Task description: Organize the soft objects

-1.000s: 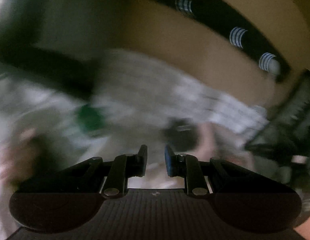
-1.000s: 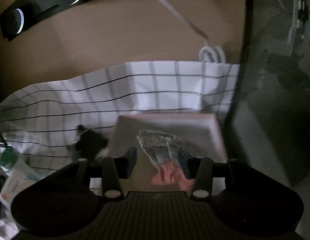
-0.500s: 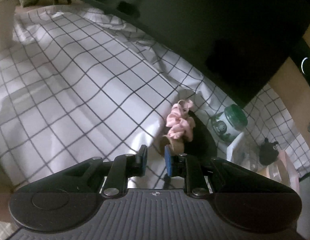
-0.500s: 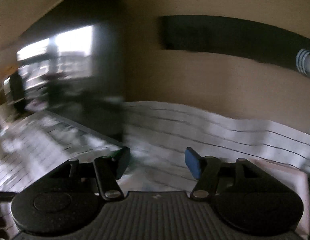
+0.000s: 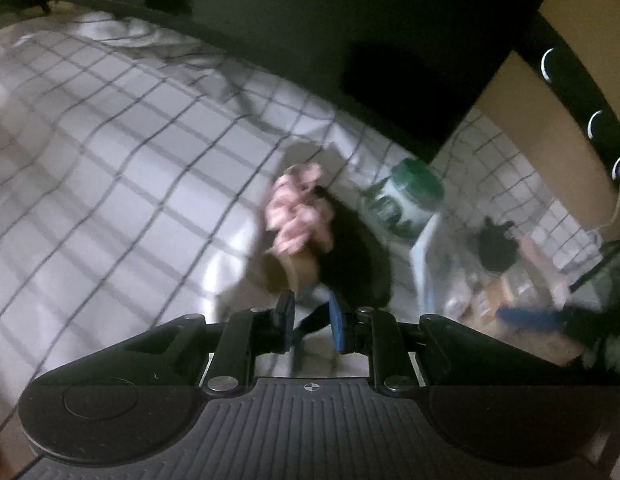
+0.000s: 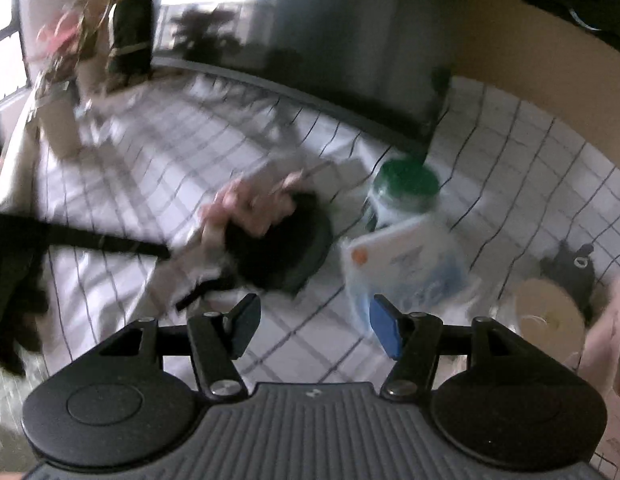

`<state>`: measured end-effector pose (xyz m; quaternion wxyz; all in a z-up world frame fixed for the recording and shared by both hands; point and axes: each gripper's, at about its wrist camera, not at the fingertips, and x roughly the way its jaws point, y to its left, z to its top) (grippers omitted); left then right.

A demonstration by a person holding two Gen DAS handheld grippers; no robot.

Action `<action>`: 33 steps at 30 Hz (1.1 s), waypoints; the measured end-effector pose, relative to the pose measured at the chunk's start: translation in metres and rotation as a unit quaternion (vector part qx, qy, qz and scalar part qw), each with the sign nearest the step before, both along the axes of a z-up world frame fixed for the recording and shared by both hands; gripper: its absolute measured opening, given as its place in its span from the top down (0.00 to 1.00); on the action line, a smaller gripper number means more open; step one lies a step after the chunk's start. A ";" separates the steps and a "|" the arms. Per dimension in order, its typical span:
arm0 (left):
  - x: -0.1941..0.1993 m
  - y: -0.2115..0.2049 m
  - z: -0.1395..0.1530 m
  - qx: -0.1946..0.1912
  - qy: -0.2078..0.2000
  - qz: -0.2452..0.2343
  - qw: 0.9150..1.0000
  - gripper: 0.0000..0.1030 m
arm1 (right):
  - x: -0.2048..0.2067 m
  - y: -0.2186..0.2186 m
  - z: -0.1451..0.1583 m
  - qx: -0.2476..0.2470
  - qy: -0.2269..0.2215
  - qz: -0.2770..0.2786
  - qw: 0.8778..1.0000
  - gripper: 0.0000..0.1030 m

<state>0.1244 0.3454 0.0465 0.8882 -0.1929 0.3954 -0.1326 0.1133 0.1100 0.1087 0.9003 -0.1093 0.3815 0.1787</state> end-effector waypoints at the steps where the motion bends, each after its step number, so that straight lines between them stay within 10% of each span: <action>1: 0.007 -0.002 0.001 -0.007 -0.002 0.000 1.000 0.80 | -0.005 0.002 -0.003 -0.010 -0.002 0.003 1.000 0.41; 9: 0.041 -0.022 0.012 0.037 -0.039 0.027 0.998 0.80 | -0.019 -0.010 -0.008 -0.028 0.001 -0.009 1.000 0.41; 14: 0.059 -0.046 0.023 0.132 -0.084 -0.041 0.987 0.79 | -0.017 -0.024 -0.016 -0.025 0.021 -0.033 0.999 0.41; 19: 0.083 -0.064 -0.001 0.223 -0.036 -0.064 0.972 0.77 | -0.018 -0.028 -0.021 -0.022 0.028 -0.036 0.999 0.41; 33: 0.102 -0.046 -0.038 0.117 0.041 -0.063 0.990 0.77 | -0.009 -0.048 -0.033 -0.001 0.051 -0.061 0.997 0.41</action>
